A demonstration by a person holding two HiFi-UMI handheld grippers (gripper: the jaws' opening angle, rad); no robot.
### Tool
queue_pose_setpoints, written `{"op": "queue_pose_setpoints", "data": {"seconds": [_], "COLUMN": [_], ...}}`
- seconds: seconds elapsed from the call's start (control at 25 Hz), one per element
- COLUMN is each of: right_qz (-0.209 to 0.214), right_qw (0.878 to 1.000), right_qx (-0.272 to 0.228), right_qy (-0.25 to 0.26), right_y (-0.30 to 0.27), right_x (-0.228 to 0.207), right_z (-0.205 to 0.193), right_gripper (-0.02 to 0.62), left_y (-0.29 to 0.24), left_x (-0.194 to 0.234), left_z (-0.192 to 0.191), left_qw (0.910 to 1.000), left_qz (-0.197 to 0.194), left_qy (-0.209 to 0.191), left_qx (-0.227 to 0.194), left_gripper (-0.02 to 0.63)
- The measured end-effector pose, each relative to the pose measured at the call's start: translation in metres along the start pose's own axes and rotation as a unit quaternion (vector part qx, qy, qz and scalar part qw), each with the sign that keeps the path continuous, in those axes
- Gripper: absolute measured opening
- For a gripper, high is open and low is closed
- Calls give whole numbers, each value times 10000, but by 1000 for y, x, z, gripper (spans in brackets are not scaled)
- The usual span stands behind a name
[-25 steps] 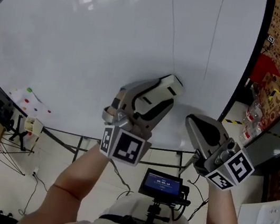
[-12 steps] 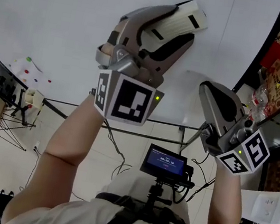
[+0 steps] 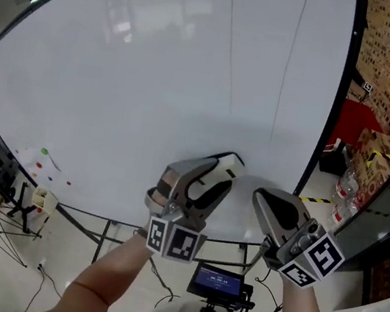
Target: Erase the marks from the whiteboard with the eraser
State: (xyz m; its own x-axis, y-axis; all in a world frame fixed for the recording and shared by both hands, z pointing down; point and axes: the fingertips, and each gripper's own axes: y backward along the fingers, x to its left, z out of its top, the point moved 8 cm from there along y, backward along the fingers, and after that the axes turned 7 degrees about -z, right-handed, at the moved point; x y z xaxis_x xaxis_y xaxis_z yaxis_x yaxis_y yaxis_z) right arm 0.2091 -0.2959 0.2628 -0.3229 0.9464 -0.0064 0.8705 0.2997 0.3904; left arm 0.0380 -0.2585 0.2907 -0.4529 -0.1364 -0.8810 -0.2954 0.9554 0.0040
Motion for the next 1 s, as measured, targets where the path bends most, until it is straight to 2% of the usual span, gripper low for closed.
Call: {"op": "queue_pose_setpoints", "data": {"seconds": [0.12, 0.24, 0.4, 0.56, 0.64, 0.84, 1.0], "right_qz": [26, 63, 118, 304, 362, 435, 369], "right_qw": [10000, 9998, 9992, 9967, 9957, 9948, 9957], "right_qx": [-19, 2, -78, -226, -314, -419, -347], "right_qy": [75, 163, 379, 725, 793, 820, 779], "right_y": [-3, -7, -23, -31, -34, -36, -36], "right_x": [-3, -2, 2, -2, -1, 6, 4], "right_z": [7, 15, 36, 68, 79, 87, 82], "right_gripper": [17, 17, 17, 17, 17, 17, 17], "left_y": [-4, -2, 5, 5, 6, 12, 7], "left_x": [13, 31, 72, 105, 116, 109, 75], "left_z": [7, 18, 33, 55, 62, 59, 48], "left_qw": [9999, 9994, 9964, 9887, 9864, 9871, 9929], "left_qz": [-74, 44, 478, 1111, 1244, 1164, 669], "left_qy": [-34, -276, -564, -876, -941, -971, -867], "left_qx": [-75, -203, -413, -496, -514, -514, -453], "left_gripper": [270, 270, 270, 270, 270, 268, 268]}}
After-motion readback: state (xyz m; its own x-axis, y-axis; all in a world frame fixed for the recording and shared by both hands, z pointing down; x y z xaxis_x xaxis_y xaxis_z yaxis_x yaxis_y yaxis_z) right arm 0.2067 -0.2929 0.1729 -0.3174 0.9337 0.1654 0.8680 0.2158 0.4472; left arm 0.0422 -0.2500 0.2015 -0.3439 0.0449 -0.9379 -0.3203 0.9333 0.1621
